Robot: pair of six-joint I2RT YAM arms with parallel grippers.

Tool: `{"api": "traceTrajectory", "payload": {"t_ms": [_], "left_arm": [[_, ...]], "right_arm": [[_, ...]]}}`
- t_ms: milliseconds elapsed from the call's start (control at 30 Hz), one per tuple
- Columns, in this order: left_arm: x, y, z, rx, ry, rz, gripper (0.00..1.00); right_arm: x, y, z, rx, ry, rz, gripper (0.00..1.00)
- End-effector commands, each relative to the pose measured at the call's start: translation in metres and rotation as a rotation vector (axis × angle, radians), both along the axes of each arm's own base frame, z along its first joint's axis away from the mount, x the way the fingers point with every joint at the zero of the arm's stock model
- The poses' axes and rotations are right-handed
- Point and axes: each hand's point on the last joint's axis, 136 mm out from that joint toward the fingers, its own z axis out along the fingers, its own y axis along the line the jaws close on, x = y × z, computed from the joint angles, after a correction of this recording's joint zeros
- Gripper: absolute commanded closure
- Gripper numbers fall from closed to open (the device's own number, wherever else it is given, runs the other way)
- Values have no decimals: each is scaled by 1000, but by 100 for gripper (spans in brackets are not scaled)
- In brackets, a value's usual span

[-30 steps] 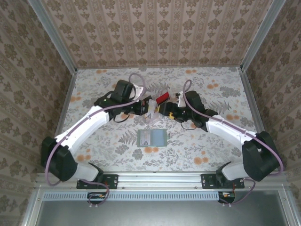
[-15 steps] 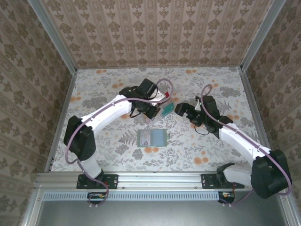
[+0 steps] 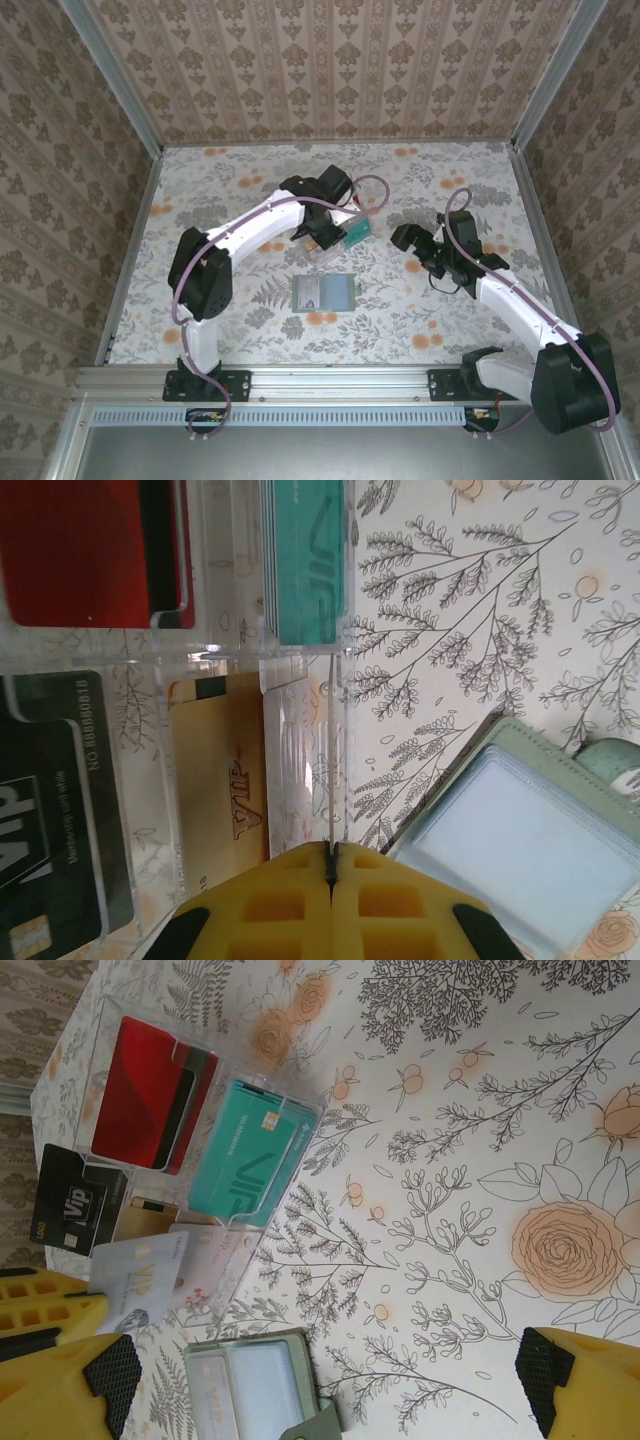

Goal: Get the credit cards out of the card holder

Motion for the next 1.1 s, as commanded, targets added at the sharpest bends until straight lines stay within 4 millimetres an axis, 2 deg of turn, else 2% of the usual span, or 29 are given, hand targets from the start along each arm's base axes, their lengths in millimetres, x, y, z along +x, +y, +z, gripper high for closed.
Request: {"api": "traceTrajectory", "payload": {"t_ms": [0, 533, 767, 900, 1067], "left_arm": [[2, 8, -1, 40, 4, -9, 100], [10, 12, -25, 70, 30, 9, 100], [17, 20, -32, 126, 8, 43, 99], [17, 19, -33, 118, 19, 51, 93], [19, 18, -30, 112, 5, 64, 80]], "right_arm": [[-9, -3, -7, -5, 28, 2, 0], [-13, -4, -11, -3, 54, -7, 0], [-13, -4, -12, -7, 58, -4, 0], [-13, -3, -13, -12, 60, 1, 1], [-13, -4, -13, -15, 59, 1, 1]]}}
